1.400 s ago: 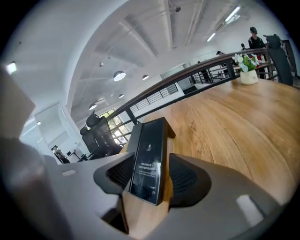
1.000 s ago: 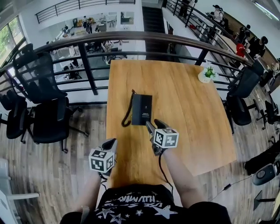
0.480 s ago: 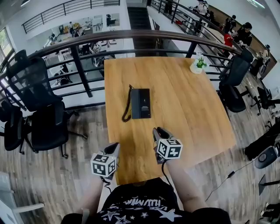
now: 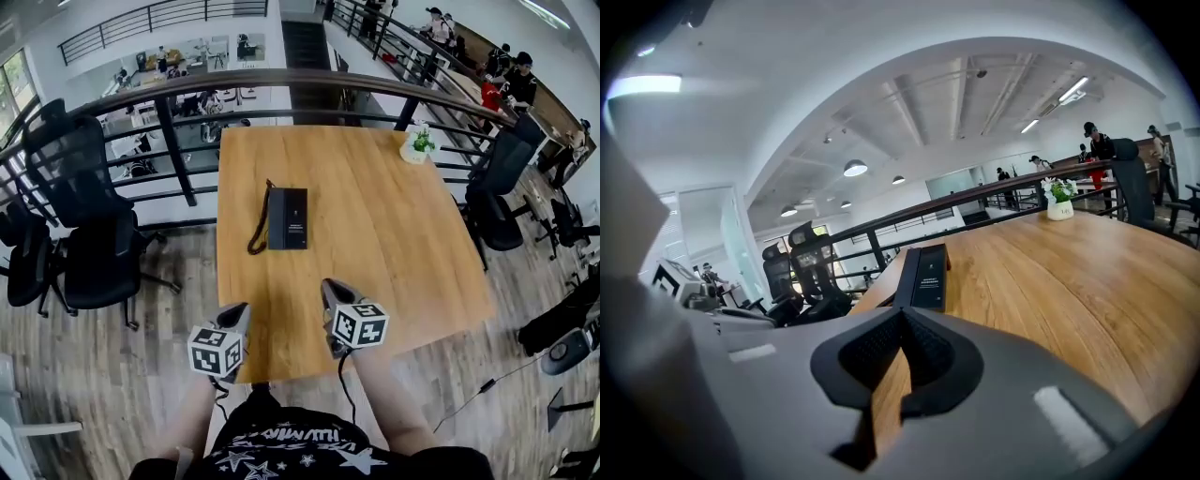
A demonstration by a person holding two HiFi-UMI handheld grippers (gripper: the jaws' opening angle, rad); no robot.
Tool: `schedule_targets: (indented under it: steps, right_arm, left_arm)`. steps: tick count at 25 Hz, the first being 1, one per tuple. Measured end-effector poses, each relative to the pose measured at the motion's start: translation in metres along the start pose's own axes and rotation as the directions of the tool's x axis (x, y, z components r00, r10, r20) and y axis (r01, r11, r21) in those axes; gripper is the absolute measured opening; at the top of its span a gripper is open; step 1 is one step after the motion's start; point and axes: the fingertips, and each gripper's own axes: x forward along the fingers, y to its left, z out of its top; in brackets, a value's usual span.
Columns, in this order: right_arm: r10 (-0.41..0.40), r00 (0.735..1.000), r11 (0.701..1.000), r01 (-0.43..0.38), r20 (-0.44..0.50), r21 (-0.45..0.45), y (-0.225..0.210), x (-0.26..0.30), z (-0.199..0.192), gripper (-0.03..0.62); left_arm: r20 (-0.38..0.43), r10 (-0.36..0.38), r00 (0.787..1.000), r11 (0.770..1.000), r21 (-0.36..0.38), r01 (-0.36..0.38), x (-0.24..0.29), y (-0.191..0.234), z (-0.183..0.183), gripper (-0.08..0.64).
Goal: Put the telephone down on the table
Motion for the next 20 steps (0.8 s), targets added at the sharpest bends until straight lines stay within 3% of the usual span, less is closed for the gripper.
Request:
schedule_targets:
  steps: [5, 12, 20]
  right_arm:
    - [0.064, 0.998, 0.997, -0.065, -0.018, -0.032, 0.003, -0.033, -0.023, 0.000]
    - [0.133, 0.991, 0.991, -0.133, 0.000, -0.002, 0.009, -0.073, -0.044, -0.002]
    - [0.156, 0.988, 0.987, -0.155, 0.011, -0.043, 0.016, -0.129, -0.061, -0.002]
  left_arm:
    - [-0.005, 0.029, 1.000, 1.000, 0.008, -0.029, -0.015, -0.040, -0.022, 0.002]
    - [-0.011, 0.079, 0.997, 0.997, -0.021, -0.080, -0.041, -0.073, -0.057, 0.002]
    - [0.016, 0.103, 0.995, 0.995, -0.017, -0.103, -0.073, -0.117, -0.082, 0.002]
